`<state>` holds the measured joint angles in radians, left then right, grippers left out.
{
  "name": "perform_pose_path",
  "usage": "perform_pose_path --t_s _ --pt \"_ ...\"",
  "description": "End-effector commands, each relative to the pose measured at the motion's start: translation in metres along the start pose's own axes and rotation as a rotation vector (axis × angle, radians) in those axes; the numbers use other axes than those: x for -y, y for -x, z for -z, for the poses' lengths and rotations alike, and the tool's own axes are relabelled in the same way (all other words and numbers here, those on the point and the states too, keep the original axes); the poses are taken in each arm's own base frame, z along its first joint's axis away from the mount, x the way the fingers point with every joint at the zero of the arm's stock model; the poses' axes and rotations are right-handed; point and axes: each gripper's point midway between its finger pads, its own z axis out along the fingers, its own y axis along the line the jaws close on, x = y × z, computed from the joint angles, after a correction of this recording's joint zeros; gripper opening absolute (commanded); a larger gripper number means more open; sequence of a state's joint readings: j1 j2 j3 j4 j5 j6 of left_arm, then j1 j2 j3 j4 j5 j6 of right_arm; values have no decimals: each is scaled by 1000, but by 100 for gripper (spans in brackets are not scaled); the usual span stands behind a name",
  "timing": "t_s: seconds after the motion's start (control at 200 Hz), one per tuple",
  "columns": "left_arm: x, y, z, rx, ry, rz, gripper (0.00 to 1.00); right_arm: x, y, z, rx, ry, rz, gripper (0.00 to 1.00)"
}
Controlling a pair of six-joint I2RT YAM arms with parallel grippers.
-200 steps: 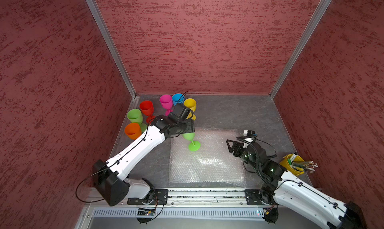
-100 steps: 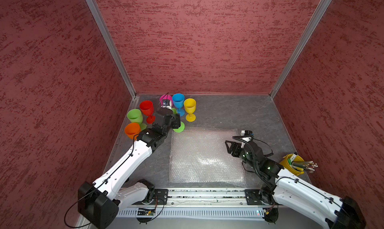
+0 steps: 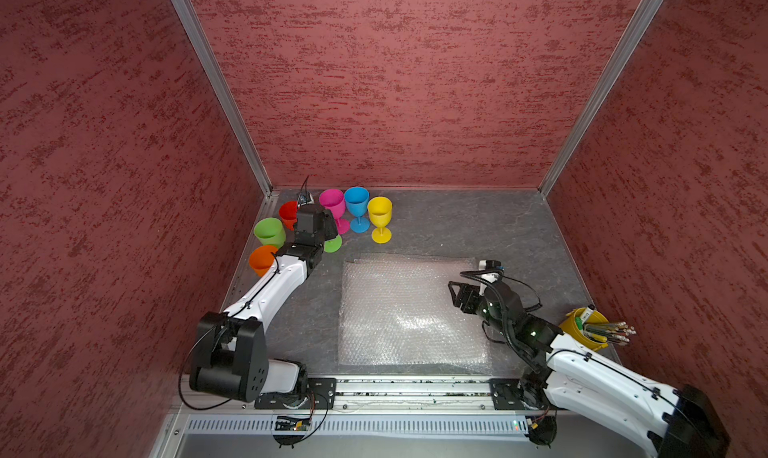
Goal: Unpack wine glasses from bubble wrap
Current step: Place the wine glass at the center of the board.
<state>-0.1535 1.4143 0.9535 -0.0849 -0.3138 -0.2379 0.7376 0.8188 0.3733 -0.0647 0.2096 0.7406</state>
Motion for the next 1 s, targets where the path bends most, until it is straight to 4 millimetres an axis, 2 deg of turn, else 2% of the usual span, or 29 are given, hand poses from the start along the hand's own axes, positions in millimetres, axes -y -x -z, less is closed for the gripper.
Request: perform_pose_path --t_s 0.0,0.14,0.306,0.466,0.561,0.817,0.992 --pt "-7 16 -16 52 10 41 70 -16 19 2 49 36 8 74" --pt "-17 7 -38 12 40 58 72 -17 18 -2 40 27 22 74" --pt "-14 2 -53 -30 45 54 77 -14 11 -9 15 22 27 74" --pt "-16 -4 -59 -70 97 36 96 -14 7 -12 5 26 21 75" --pt "-14 -3 -60 -73 115 2 100 -14 6 -13 -1 25 27 75" --pt "-6 16 -42 -29 104 29 100 -13 9 -12 6 11 35 76" --pt "-4 41 0 43 99 66 100 -17 23 -4 33 -3 49 79"
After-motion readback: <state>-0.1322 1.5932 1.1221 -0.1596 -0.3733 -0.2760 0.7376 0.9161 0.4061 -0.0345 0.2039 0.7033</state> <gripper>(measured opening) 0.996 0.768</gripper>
